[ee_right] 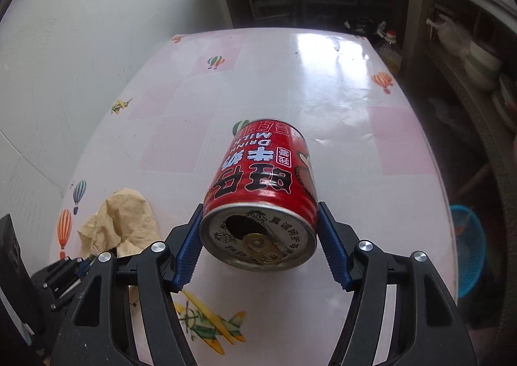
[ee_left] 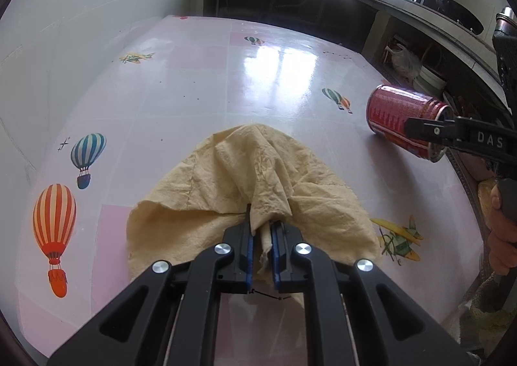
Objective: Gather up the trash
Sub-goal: 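Lift the red milk can with the right gripper while the left holds the cloth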
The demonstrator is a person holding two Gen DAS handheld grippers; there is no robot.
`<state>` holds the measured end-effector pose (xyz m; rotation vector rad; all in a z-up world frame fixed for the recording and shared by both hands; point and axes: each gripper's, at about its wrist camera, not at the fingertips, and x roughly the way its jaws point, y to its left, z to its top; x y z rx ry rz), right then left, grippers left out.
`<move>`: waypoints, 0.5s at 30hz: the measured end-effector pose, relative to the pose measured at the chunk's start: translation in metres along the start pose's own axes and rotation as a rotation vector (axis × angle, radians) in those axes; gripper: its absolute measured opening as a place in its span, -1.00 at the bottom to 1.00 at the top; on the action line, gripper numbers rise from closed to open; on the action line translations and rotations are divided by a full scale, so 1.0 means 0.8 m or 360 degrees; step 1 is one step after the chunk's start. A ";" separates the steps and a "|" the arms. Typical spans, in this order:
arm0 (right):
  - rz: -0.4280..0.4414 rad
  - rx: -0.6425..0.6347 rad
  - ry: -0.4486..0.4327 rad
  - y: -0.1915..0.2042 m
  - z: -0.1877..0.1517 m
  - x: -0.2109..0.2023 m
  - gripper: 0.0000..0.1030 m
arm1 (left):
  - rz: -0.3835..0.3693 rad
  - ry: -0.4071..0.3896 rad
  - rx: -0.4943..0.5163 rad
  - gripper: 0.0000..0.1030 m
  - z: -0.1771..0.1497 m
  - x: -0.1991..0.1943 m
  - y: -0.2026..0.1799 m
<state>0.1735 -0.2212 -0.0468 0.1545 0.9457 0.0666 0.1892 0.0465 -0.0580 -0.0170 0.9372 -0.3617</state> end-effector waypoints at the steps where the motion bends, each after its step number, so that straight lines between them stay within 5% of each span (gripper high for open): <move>1: -0.0006 -0.0016 0.0003 -0.004 -0.002 -0.006 0.21 | -0.0031 0.0003 -0.0006 -0.86 -0.001 -0.003 0.000; 13: -0.0098 -0.0181 0.0082 -0.034 -0.024 -0.051 0.20 | -0.0896 0.0259 -0.0250 -0.87 -0.024 -0.032 -0.017; 15: -0.0121 -0.0215 0.0083 -0.034 -0.028 -0.050 0.20 | -0.0902 0.0297 -0.0257 -0.87 -0.030 -0.027 -0.023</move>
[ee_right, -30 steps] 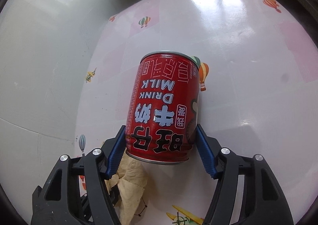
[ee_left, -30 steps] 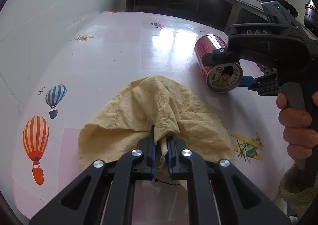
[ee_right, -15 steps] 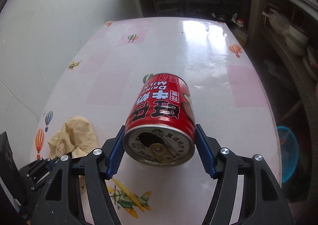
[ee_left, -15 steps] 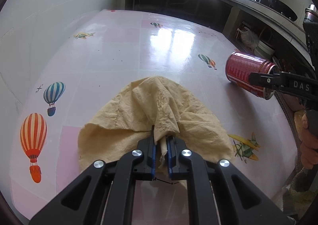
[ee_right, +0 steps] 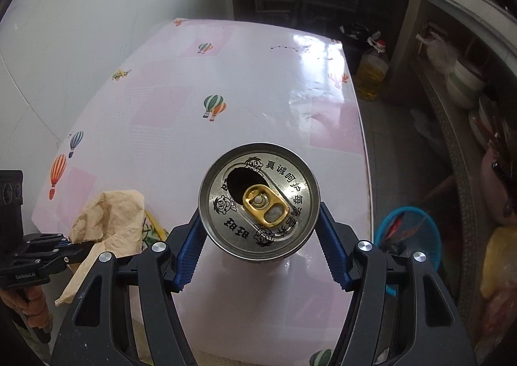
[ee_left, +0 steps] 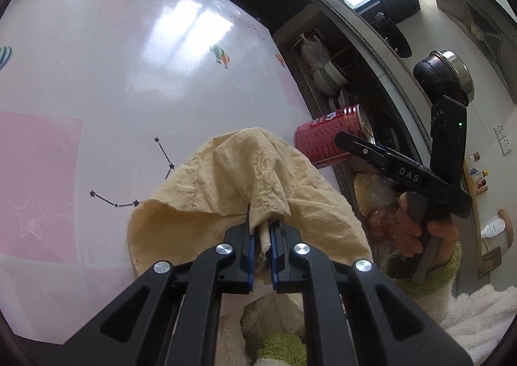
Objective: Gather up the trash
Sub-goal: 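Lift the red milk can with the right gripper while the left holds the cloth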
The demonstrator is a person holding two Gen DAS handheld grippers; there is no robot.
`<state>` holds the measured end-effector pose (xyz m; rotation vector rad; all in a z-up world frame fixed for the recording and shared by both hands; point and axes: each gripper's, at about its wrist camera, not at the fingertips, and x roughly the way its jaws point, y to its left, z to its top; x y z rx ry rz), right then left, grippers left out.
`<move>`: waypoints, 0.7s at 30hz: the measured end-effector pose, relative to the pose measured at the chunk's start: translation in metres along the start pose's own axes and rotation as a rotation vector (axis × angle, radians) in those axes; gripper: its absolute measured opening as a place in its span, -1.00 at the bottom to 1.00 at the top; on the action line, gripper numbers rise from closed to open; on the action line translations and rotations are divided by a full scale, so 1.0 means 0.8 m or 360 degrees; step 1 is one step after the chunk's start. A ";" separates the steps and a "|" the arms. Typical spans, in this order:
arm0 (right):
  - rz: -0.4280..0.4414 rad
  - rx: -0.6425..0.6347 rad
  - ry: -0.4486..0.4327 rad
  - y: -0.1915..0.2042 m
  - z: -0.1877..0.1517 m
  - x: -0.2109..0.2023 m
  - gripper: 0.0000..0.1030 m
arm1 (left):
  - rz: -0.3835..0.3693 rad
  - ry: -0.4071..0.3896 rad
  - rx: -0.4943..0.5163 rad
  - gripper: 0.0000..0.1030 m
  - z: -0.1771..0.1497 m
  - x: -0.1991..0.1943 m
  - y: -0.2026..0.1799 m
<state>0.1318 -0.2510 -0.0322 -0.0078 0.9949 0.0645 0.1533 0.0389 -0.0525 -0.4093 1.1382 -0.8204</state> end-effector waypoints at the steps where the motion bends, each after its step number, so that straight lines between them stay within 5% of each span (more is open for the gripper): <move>1: -0.0009 -0.0008 0.0010 0.000 -0.003 0.003 0.20 | 0.0029 0.0016 -0.0004 -0.87 -0.001 0.006 0.001; 9: 0.0052 0.0041 -0.0007 -0.004 -0.010 0.015 0.21 | 0.0017 0.0048 -0.0133 -0.88 0.007 0.035 0.009; 13: 0.0087 0.0037 -0.0066 -0.005 -0.016 -0.001 0.43 | -0.0025 0.0049 -0.0260 -0.88 0.004 0.037 0.030; 19: 0.0075 0.0160 -0.0497 -0.039 -0.061 -0.097 0.43 | -0.0179 0.0016 -0.0333 -0.88 -0.003 0.017 0.036; 21: 0.0160 0.0129 -0.0547 -0.036 -0.081 -0.114 0.43 | -0.0273 0.0035 -0.0357 -0.88 -0.009 0.015 0.035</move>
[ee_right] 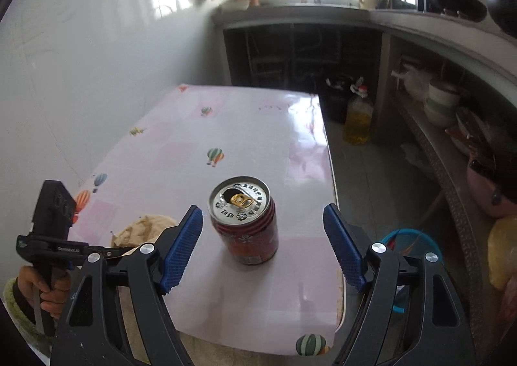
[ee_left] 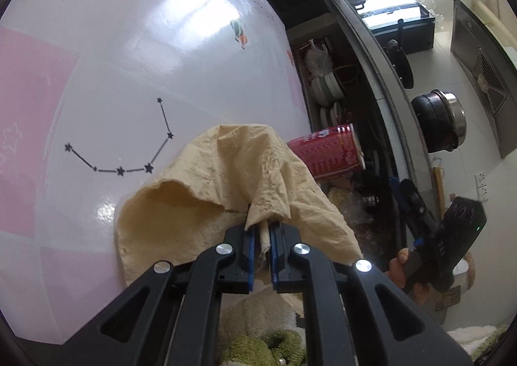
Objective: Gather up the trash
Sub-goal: 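Lift the red milk can with the right gripper while the left holds the cloth, then gather the beige cloth into a bunch with the left gripper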
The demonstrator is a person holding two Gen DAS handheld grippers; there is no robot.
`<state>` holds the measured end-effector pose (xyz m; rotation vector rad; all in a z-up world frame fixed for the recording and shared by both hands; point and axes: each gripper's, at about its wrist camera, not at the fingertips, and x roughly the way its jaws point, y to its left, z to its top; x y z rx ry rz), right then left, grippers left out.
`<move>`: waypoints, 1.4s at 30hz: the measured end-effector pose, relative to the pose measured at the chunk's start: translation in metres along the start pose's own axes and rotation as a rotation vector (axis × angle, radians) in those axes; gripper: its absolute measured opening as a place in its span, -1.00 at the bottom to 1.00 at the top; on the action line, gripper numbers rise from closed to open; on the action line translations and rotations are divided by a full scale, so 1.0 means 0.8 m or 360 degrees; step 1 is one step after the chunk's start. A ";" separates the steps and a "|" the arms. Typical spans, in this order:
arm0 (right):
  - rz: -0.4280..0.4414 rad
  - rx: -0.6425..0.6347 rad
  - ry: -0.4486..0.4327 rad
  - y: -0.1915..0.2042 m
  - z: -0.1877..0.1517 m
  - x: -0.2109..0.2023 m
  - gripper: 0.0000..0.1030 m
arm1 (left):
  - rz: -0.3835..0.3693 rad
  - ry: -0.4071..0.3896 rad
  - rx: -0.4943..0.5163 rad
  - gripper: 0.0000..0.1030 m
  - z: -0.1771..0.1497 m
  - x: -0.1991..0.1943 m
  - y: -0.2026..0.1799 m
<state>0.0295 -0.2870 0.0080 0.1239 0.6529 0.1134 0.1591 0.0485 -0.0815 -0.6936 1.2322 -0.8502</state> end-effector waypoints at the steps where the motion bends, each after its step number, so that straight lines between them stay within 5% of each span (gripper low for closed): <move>1: 0.0059 -0.0001 0.0039 0.005 -0.012 0.000 0.37 | -0.0037 0.0017 -0.0019 -0.88 -0.003 0.001 0.002; 6: 0.0237 0.0127 0.0459 0.032 -0.068 0.083 -0.39 | -0.0084 0.0087 -0.0102 -0.88 -0.013 0.012 0.014; 9: 0.0381 0.0224 0.0537 0.044 -0.074 0.122 -0.69 | -0.0109 0.0113 -0.0150 -0.88 -0.015 0.013 0.023; 21: 0.0609 0.0066 0.0412 0.089 -0.039 0.125 -0.72 | -0.0064 0.0200 -0.0136 -0.88 -0.011 0.008 0.029; 27: 0.0734 -0.0059 0.0558 0.110 -0.035 0.155 -0.69 | -0.0023 0.0254 -0.0095 -0.87 -0.012 0.005 0.031; 31: 0.0673 -0.0159 0.0689 0.125 -0.037 0.176 -0.69 | 0.0023 0.0260 -0.0078 -0.84 -0.012 -0.001 0.031; 36: 0.0648 -0.0261 0.0757 0.139 -0.040 0.185 -0.72 | 0.0173 0.0188 0.0013 -0.49 -0.013 -0.022 0.017; 38: 0.0640 -0.0259 0.0771 0.142 -0.041 0.188 -0.75 | 0.0252 0.0123 0.0086 0.01 -0.015 -0.038 0.006; 42: 0.0645 -0.0192 0.0805 0.138 -0.040 0.193 -0.77 | 0.0574 -0.0106 0.0325 0.26 -0.026 -0.072 -0.021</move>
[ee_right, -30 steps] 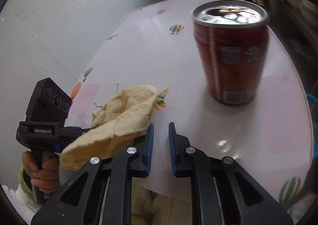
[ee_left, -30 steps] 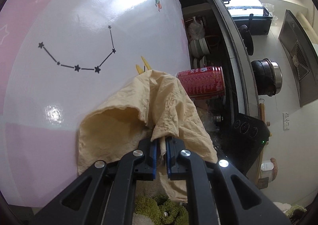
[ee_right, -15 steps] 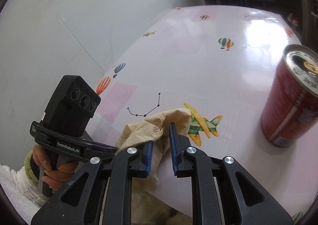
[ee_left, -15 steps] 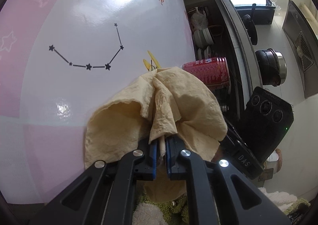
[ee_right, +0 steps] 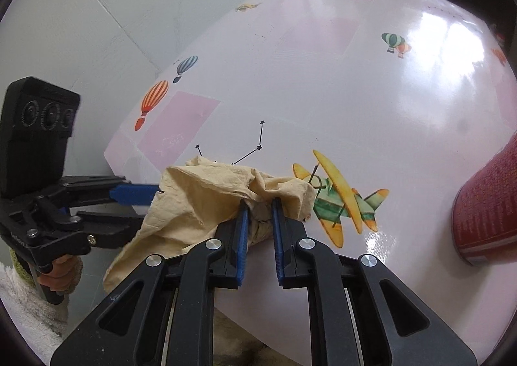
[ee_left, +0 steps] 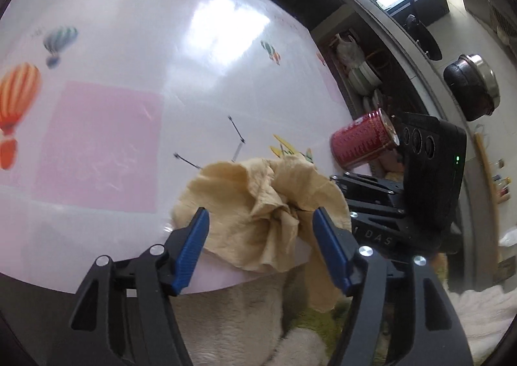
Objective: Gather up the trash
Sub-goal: 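Gather the beige cloth into a bunch with the left gripper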
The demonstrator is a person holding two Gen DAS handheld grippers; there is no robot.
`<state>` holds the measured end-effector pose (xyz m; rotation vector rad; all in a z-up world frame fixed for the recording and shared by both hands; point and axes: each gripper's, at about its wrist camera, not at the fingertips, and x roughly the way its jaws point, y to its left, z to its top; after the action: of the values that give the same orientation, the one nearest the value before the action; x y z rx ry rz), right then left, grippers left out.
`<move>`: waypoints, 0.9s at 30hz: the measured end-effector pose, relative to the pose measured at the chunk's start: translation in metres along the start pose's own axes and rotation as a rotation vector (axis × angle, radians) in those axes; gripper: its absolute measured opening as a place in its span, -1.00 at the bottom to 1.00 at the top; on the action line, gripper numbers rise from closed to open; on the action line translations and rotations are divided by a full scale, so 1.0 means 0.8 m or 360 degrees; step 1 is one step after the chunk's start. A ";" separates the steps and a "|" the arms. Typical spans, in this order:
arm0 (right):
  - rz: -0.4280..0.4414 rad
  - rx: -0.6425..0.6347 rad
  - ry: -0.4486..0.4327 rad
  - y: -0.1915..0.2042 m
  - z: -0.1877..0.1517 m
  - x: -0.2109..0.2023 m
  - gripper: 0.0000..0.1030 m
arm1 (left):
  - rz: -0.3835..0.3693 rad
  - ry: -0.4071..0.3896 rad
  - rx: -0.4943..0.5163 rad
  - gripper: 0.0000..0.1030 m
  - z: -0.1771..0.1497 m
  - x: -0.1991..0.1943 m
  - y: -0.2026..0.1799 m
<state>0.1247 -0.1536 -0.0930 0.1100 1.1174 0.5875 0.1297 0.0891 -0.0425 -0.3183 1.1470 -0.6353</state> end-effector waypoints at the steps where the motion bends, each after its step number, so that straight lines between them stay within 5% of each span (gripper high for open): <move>1: 0.0013 0.0020 0.0005 -0.002 0.000 0.000 -0.77 | 0.0032 -0.0051 0.0026 0.26 -0.002 -0.009 -0.001; 9: 0.0013 0.0048 0.0011 0.000 0.004 0.003 -0.77 | -0.0128 -0.0192 -0.0147 0.48 0.008 -0.011 0.030; 17: 0.0039 0.0073 0.0007 -0.006 0.003 0.001 -0.77 | -0.0259 -0.0084 -0.0096 0.48 0.017 0.025 0.029; 24: 0.0064 0.0083 0.0010 -0.011 0.001 -0.001 -0.77 | -0.0556 0.0056 -0.0027 0.48 0.006 0.028 0.019; 27: 0.0084 0.0093 0.0015 -0.014 0.001 -0.001 -0.77 | -0.0582 0.0094 0.0067 0.48 -0.002 0.031 0.004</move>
<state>0.1296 -0.1636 -0.0961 0.1881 1.1437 0.6033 0.1354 0.0770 -0.0634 -0.4813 1.1391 -0.9937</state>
